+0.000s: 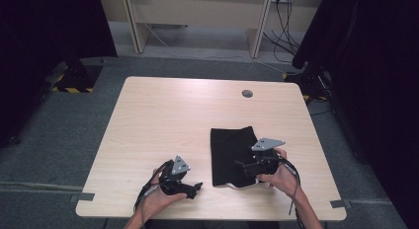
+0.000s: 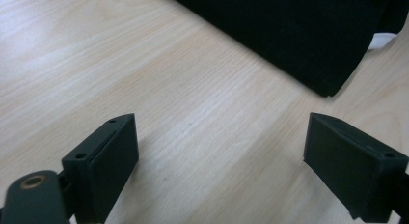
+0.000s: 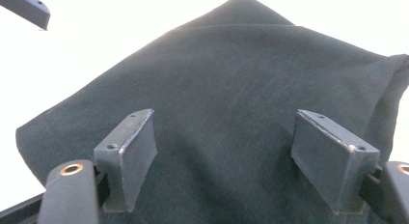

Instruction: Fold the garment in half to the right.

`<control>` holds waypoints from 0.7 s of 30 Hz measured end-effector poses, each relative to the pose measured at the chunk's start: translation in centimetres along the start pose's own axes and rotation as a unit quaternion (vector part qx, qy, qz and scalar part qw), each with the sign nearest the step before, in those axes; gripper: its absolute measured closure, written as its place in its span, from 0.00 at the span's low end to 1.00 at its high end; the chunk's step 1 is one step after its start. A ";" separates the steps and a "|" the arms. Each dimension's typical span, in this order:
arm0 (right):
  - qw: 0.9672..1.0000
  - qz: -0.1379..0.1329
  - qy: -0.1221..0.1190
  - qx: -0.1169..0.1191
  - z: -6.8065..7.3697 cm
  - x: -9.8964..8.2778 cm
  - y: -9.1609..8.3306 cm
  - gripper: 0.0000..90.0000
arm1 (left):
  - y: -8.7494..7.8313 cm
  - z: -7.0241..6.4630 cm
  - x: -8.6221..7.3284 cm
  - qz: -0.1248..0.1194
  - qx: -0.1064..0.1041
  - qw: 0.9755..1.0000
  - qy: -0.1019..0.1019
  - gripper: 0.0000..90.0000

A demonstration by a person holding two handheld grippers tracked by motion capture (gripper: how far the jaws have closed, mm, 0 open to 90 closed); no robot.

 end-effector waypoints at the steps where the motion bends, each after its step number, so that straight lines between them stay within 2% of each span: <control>1: 1.000 0.002 0.000 0.001 0.0 0.0 0.2 0.25 | -0.1 0.2 -0.1 0.001 0.004 1.000 0.000 0.12; 6: 1.000 0.020 -0.007 0.000 -0.1 -0.8 0.9 0.20 | -0.4 1.2 -0.7 0.004 0.023 1.000 0.005 0.11; 8: 1.000 0.026 -0.009 -0.002 -0.1 -1.1 1.2 0.20 | -0.5 1.7 -1.0 0.010 0.036 0.999 0.001 0.04; 18: 0.999 0.030 -0.019 -0.010 0.2 -1.3 1.5 0.19 | -0.6 1.9 -1.3 0.014 0.039 0.999 -0.003 0.00; 21: 1.000 0.016 -0.013 -0.009 0.1 -0.8 0.9 0.20 | -0.6 1.9 -1.3 0.015 0.038 0.999 -0.003 0.00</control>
Point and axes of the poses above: each handheld gripper's, and its own axes: y roughly forward along the jaws, x roughly out of its top, z roughly to its left, the point moved 9 cm from there along y, roughly forward along the jaws, and after that the axes turned 5 degrees about z, right-handed, at the moved point
